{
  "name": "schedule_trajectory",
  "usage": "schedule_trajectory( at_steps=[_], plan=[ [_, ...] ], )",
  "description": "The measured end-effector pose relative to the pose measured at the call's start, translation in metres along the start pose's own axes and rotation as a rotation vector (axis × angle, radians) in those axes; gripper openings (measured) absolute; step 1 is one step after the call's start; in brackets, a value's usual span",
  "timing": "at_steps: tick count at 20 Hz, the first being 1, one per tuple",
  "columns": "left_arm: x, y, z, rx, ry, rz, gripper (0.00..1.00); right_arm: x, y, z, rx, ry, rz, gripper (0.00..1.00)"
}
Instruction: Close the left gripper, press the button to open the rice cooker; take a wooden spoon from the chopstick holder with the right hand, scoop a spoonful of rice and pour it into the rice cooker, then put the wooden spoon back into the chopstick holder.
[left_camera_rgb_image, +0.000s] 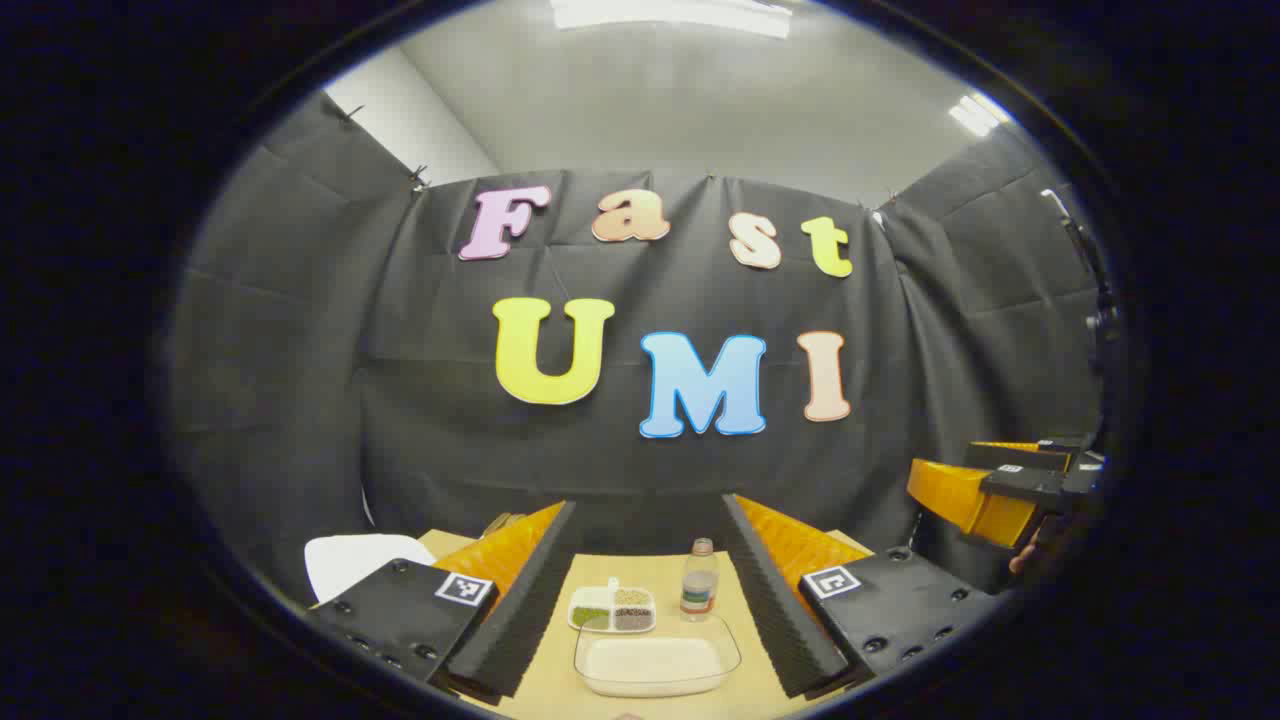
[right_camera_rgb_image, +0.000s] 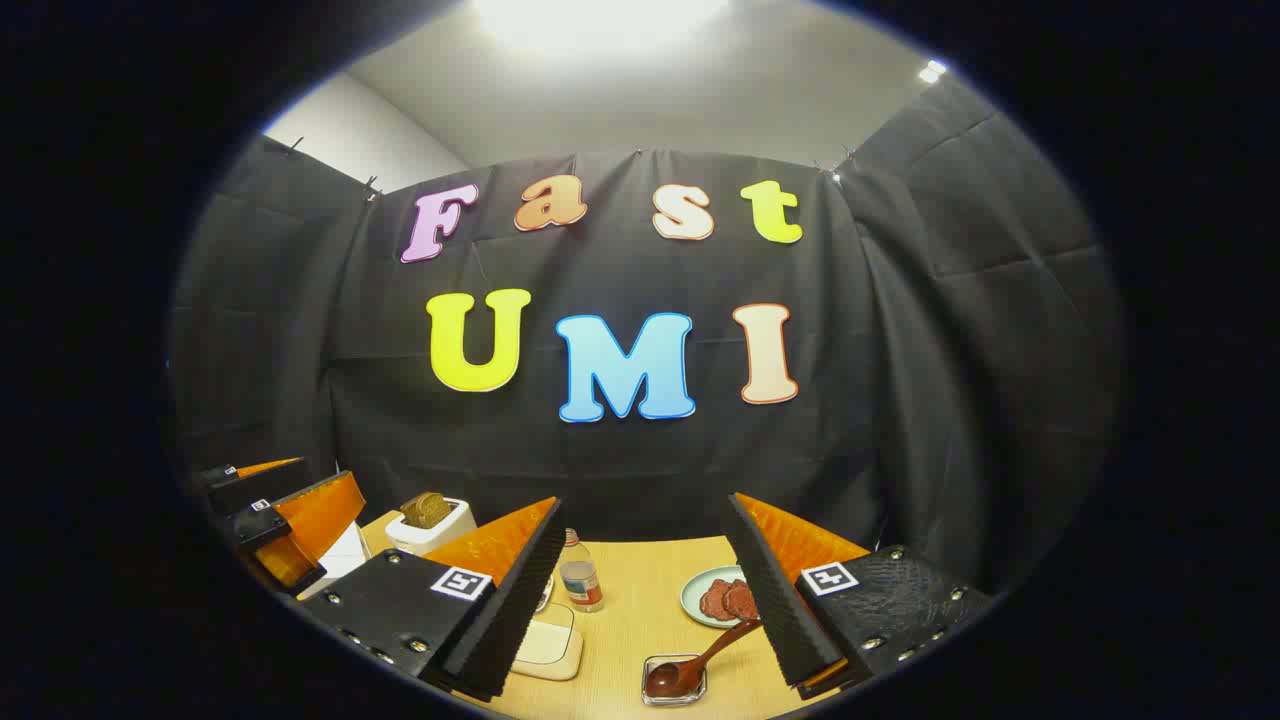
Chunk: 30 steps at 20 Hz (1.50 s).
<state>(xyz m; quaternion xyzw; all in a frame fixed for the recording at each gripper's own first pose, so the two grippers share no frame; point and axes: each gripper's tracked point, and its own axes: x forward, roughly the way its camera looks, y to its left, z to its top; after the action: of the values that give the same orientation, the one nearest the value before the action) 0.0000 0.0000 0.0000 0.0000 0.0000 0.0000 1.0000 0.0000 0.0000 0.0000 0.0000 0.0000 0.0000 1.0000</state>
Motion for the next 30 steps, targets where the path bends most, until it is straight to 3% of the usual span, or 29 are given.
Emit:
schedule_trajectory(
  at_steps=[1, 2, 6, 7, 8, 9, 11, 12, 17, 25, 26, 30],
  plan=[
    [0.003, 0.006, -0.001, -0.006, -0.001, 0.008, 1.0, 0.0, 0.001, -0.002, 0.002, 0.006, -0.005, 0.96],
    [0.005, 0.009, -0.002, -0.01, 0.001, 0.01, 0.92, 0.0, 0.003, -0.004, 0.008, 0.007, -0.008, 0.96],
    [0.005, 0.02, -0.009, -0.045, 0.009, -0.003, 0.97, -0.001, 0.01, -0.013, -0.013, 0.005, -0.029, 0.96],
    [0.005, 0.023, -0.009, -0.06, 0.007, -0.004, 0.92, -0.002, 0.011, -0.017, -0.016, 0.007, -0.033, 0.96],
    [0.004, 0.026, -0.009, -0.079, 0.003, -0.003, 1.0, -0.003, 0.015, -0.017, -0.016, 0.006, -0.029, 0.97],
    [0.006, 0.028, -0.01, -0.089, 0.004, 0.0, 1.0, -0.003, 0.018, -0.017, -0.016, 0.005, -0.024, 0.96],
    [0.006, 0.034, -0.017, -0.079, 0.025, 0.016, 0.96, -0.002, 0.026, -0.014, -0.006, 0.003, -0.002, 0.96],
    [0.006, 0.037, -0.02, -0.075, 0.034, 0.025, 0.99, -0.001, 0.03, -0.011, -0.004, 0.008, 0.01, 0.96],
    [-0.001, 0.044, -0.019, -0.058, 0.038, 0.049, 0.96, 0.002, 0.041, 0.006, 0.015, -0.022, 0.05, 0.97],
    [-0.002, 0.08, -0.021, -0.01, 0.041, 0.073, 0.99, 0.003, 0.041, 0.012, -0.006, -0.047, 0.061, 0.96],
    [0.0, 0.09, -0.024, -0.007, 0.054, 0.084, 0.96, 0.003, 0.04, 0.012, -0.004, -0.046, 0.059, 0.96],
    [0.005, 0.13, -0.045, 0.003, 0.13, 0.111, 0.42, 0.003, 0.036, 0.009, -0.001, -0.038, 0.047, 0.96]
  ],
)
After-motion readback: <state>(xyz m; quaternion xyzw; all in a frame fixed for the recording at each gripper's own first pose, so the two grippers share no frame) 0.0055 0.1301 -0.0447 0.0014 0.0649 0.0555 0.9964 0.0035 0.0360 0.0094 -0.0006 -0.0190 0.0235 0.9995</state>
